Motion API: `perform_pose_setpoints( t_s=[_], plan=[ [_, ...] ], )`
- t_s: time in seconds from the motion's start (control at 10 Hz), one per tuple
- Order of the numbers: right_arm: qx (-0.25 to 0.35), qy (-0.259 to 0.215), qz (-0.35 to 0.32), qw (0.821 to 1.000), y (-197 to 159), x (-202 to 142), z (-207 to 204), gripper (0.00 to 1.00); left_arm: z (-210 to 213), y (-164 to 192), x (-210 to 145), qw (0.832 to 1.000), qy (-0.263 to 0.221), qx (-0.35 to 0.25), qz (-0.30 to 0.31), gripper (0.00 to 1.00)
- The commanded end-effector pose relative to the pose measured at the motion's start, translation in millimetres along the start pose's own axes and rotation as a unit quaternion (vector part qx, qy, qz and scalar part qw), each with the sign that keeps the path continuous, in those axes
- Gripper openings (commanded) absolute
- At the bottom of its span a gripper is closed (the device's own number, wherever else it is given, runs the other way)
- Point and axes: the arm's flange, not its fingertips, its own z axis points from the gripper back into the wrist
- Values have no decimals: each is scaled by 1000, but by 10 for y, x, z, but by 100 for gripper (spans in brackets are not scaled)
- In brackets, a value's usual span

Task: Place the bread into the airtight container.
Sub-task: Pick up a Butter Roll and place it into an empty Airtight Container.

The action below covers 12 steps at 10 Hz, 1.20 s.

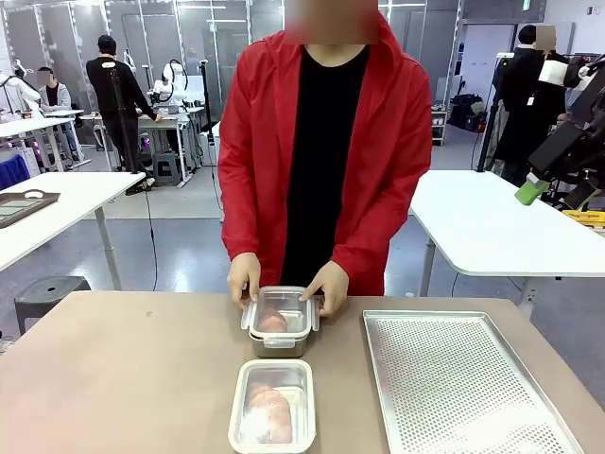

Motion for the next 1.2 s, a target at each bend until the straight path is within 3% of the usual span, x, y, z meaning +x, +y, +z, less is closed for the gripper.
perform_pose_setpoints(
  t_s=[0.0, 1.1],
  plan=[
    [-2, 1, 1, 1000, -7, 16, 9, 100, 10, -5, 4, 1000, -2, -4, -8, 100],
    [-2, 1, 1, 1000, -7, 16, 9, 100, 10, -5, 4, 1000, -2, -4, -8, 100]
  ],
)
